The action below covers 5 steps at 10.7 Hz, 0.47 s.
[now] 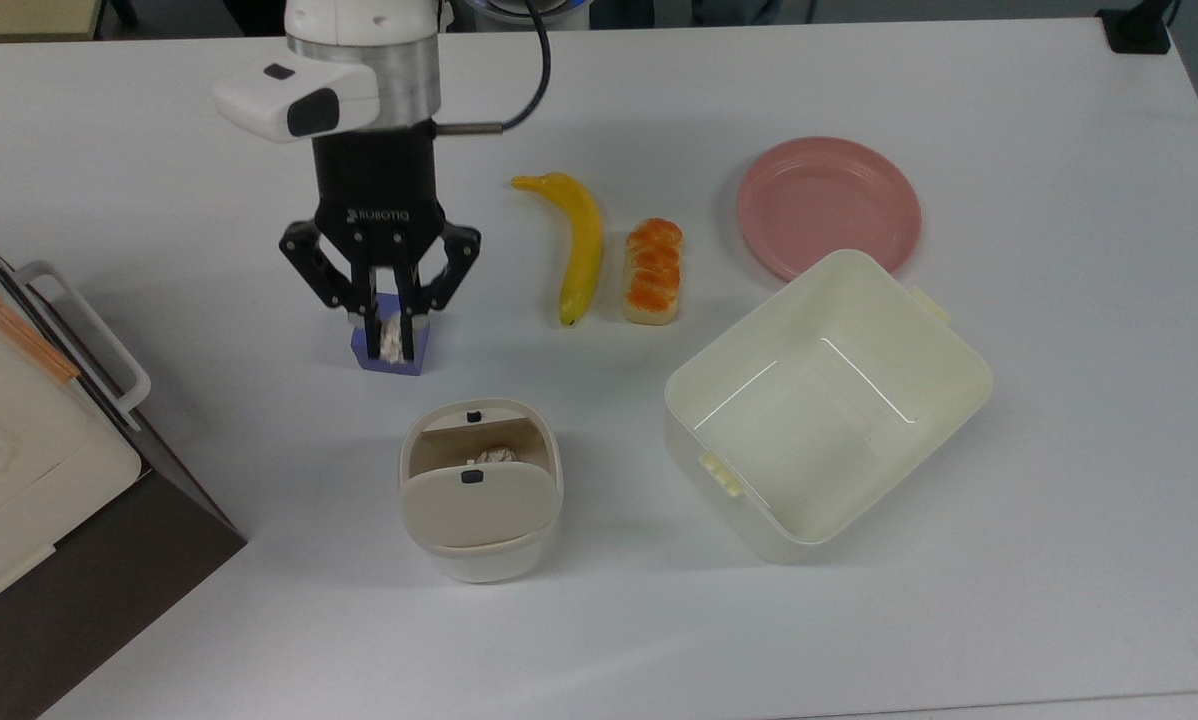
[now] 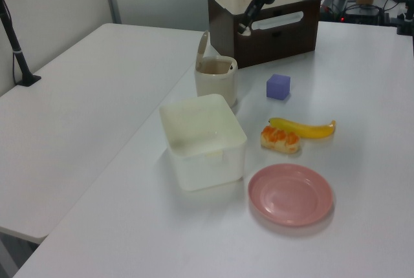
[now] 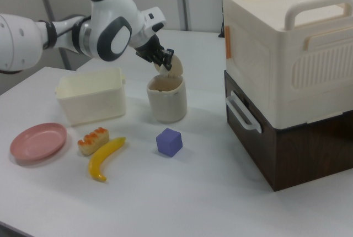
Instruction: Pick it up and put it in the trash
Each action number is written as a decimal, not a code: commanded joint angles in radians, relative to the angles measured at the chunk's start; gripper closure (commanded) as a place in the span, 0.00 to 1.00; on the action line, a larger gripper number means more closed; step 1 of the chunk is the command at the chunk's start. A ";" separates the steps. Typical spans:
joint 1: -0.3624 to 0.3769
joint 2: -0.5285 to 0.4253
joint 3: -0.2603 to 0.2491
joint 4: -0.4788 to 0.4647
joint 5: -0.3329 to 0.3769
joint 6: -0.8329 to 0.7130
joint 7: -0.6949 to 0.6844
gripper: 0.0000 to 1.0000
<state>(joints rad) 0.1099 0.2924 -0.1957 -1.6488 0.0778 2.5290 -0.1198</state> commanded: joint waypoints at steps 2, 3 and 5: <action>0.036 0.160 -0.004 0.108 -0.013 0.172 0.275 0.00; 0.037 0.162 -0.004 0.109 -0.048 0.174 0.311 0.00; 0.057 0.156 -0.004 0.107 -0.062 0.171 0.357 0.00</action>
<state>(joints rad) 0.1416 0.4508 -0.1891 -1.5602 0.0389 2.7000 0.1667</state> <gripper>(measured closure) 0.123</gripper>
